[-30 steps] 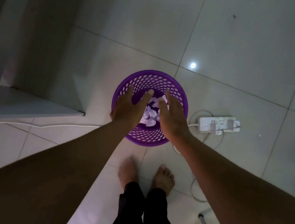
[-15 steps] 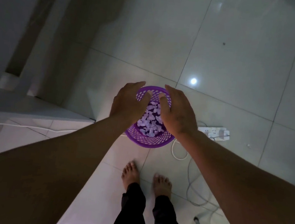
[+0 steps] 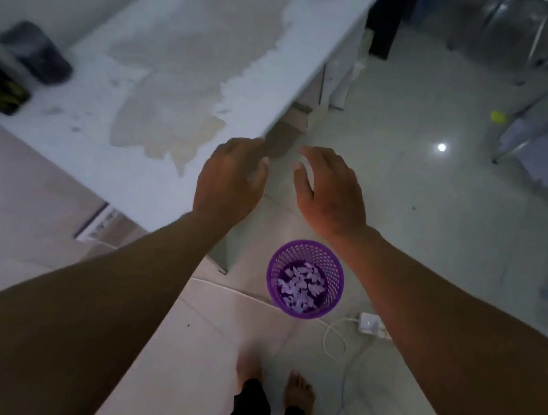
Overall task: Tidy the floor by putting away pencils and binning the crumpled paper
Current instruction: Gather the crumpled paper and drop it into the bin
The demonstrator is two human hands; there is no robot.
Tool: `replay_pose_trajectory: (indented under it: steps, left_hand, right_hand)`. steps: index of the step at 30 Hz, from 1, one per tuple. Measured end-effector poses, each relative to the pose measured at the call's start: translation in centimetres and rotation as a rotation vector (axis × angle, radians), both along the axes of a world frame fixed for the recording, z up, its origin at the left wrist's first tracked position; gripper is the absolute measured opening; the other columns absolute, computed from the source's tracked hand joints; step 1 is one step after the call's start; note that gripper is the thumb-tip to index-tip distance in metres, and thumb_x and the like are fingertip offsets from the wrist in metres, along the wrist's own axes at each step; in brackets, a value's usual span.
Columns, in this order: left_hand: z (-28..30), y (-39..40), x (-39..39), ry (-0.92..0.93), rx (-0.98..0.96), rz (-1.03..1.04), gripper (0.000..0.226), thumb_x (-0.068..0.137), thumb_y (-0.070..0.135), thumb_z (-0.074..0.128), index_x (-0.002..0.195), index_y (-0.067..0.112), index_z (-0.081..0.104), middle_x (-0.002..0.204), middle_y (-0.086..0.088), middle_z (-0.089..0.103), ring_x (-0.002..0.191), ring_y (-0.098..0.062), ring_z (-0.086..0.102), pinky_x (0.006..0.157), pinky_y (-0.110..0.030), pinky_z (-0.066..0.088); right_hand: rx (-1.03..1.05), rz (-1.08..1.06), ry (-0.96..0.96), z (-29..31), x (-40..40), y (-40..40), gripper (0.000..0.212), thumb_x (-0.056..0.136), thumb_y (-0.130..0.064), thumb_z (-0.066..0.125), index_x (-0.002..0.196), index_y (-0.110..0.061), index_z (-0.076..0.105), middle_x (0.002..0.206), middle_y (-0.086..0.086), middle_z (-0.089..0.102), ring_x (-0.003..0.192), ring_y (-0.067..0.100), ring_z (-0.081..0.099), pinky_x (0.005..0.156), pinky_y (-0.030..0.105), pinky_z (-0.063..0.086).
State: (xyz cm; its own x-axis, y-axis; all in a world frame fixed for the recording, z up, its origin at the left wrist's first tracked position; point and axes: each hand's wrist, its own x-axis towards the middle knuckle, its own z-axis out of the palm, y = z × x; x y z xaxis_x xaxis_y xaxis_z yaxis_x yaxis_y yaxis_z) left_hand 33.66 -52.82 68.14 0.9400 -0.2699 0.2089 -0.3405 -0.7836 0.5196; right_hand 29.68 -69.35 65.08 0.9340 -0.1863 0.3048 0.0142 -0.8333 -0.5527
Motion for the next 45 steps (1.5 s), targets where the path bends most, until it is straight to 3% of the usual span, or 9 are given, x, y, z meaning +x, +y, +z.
replay_pose_trajectory:
  steps: [8,18,31,38,45]
  left_hand:
    - [14.8,13.3,-3.7,-0.238,0.054,0.197,0.039,0.099,0.034,0.056,0.133,0.016,0.062,0.132,-0.005,0.065,0.120,-0.024,0.059,0.101,-0.037,0.047]
    - [23.3,33.8,-15.7,-0.381,0.137,0.557,0.037,0.098,0.031,0.059,0.131,0.016,0.063,0.130,-0.007,0.066,0.118,-0.027,0.060,0.099,-0.041,0.050]
    - [22.9,58.7,-42.0,-0.312,0.295,0.864,0.039,0.099,0.034,0.057,0.133,0.016,0.061,0.133,-0.008,0.064,0.122,-0.027,0.059,0.099,-0.045,0.050]
    - [18.7,67.0,-53.0,-0.241,0.295,1.096,0.042,0.097,0.035,0.057,0.135,0.017,0.059,0.137,-0.009,0.060,0.127,-0.028,0.053,0.104,-0.047,0.043]
    - [13.9,72.2,-60.1,-0.112,0.348,1.248,0.046,0.097,0.039,0.055,0.139,0.022,0.054,0.149,-0.008,0.050,0.138,-0.027,0.043,0.115,-0.050,0.032]
  right_hand:
    - [0.042,0.280,-0.238,14.1,1.2,12.3,0.035,0.097,-0.031,0.050,0.126,-0.015,0.061,0.121,0.003,0.065,0.110,0.023,0.060,0.091,0.039,0.049]
    - [0.067,0.678,-0.283,22.6,-4.2,34.4,0.038,0.099,-0.035,0.045,0.129,-0.016,0.058,0.128,0.005,0.062,0.115,0.025,0.058,0.097,0.041,0.046]
    - [-0.013,0.995,-0.267,22.1,-24.6,61.7,0.043,0.100,-0.044,0.040,0.135,-0.023,0.052,0.143,0.001,0.053,0.129,0.021,0.050,0.111,0.043,0.039]
    - [-0.209,1.141,-0.241,19.3,-33.2,71.1,0.057,0.099,-0.051,0.020,0.141,-0.022,0.046,0.155,0.006,0.037,0.144,0.025,0.033,0.119,0.054,0.021]
    - [-0.271,1.265,-0.138,14.4,-38.4,78.8,0.052,0.102,-0.045,0.027,0.148,-0.023,0.037,0.161,0.008,0.025,0.148,0.026,0.022,0.120,0.055,0.014]
